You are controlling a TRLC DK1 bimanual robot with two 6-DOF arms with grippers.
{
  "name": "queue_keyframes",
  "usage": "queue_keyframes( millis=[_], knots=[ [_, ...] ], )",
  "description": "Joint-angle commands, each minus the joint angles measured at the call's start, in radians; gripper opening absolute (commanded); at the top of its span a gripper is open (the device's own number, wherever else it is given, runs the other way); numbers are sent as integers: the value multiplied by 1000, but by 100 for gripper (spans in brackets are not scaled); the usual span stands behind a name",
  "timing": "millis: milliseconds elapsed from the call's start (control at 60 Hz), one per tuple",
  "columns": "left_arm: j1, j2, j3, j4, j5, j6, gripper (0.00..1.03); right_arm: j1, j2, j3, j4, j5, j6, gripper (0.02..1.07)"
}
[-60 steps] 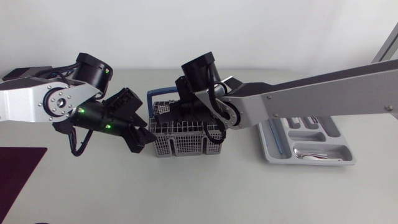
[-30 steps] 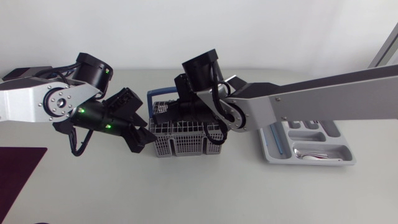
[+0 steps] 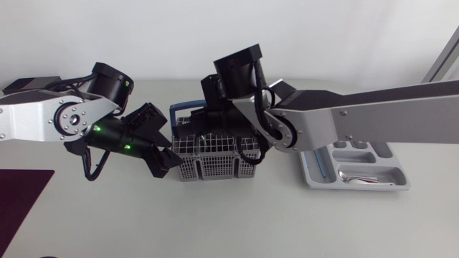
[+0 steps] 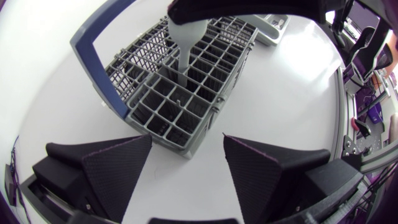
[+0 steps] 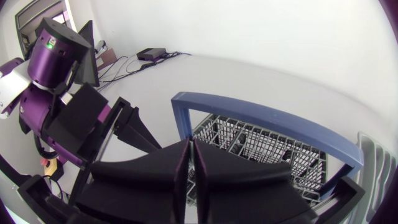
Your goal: Unload the cutlery basket into the drawer organizer.
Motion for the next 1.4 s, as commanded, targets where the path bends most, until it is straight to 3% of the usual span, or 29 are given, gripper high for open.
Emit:
queue_keyframes(
  millis=[0, 733, 1383],
  knots=[
    [-2, 17, -3, 4, 9, -15, 95, 14, -28, -29, 12, 0, 24, 9],
    [13, 35, 0, 4, 11, -11, 98, 17, -159, -30, -31, -33, 24, 9],
    [12, -16, 5, -12, 15, -21, 98, -153, -449, -107, -249, -122, -33, 9]
  ],
)
